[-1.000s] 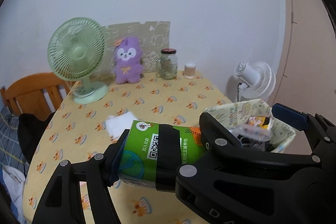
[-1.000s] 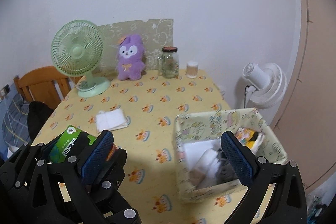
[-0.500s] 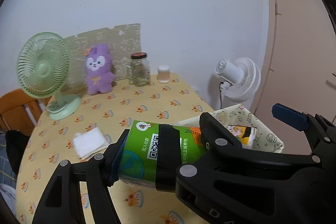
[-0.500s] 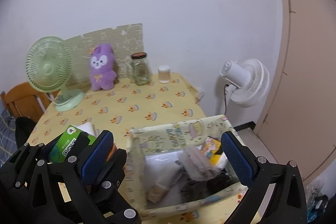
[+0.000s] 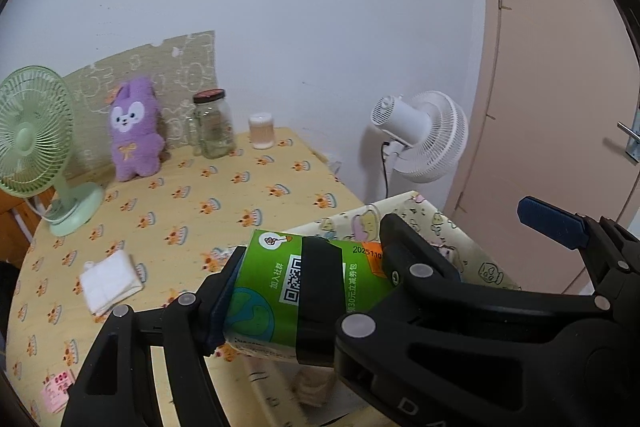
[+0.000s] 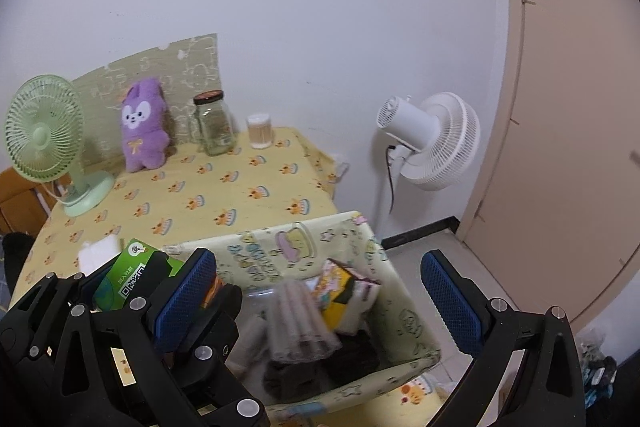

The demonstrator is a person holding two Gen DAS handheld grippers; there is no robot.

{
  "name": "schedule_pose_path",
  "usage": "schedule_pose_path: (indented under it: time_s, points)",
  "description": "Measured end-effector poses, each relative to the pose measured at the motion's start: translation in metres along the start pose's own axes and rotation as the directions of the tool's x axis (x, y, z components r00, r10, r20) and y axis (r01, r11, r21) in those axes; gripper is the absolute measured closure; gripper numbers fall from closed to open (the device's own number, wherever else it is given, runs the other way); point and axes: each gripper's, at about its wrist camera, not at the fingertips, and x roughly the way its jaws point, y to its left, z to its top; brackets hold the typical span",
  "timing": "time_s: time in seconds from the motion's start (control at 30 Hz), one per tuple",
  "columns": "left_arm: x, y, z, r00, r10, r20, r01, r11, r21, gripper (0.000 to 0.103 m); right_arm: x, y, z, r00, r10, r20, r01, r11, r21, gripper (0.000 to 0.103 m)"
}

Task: Organize soft objects
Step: 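Carry the green tissue pack over the patterned box with the left tool, then open the left tool to drop the green tissue pack into the box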

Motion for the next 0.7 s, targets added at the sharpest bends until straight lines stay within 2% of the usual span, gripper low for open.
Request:
schedule_pose_path:
  time_s: [0.1, 0.23, 0.5, 0.7]
  points:
    - [0.006, -0.005, 0.000, 1.000, -0.023, -0.012, 0.023, 1.000, 0.009, 0.025, 0.003, -0.006, 0.000, 1.000, -0.018, -0.006, 0.018, 1.000, 0.000, 0.000]
    - [0.011, -0.010, -0.001, 0.999, -0.037, -0.037, 0.038, 0.999, 0.026, 0.010, 0.007, -0.013, -0.003, 1.000, -0.029, -0.012, 0.029, 1.000, -0.004, 0.000]
    - [0.007, -0.008, -0.001, 0.999, -0.019, -0.047, 0.021, 0.999, 0.036, 0.007, 0.005, -0.010, -0.004, 1.000, -0.011, -0.010, 0.011, 1.000, -0.008, 0.000]
    - [-0.010, 0.006, -0.001, 1.000, 0.010, -0.026, -0.009, 1.000, 0.030, 0.007, -0.006, 0.006, -0.001, 1.000, 0.015, 0.013, -0.015, 0.999, -0.031, 0.000]
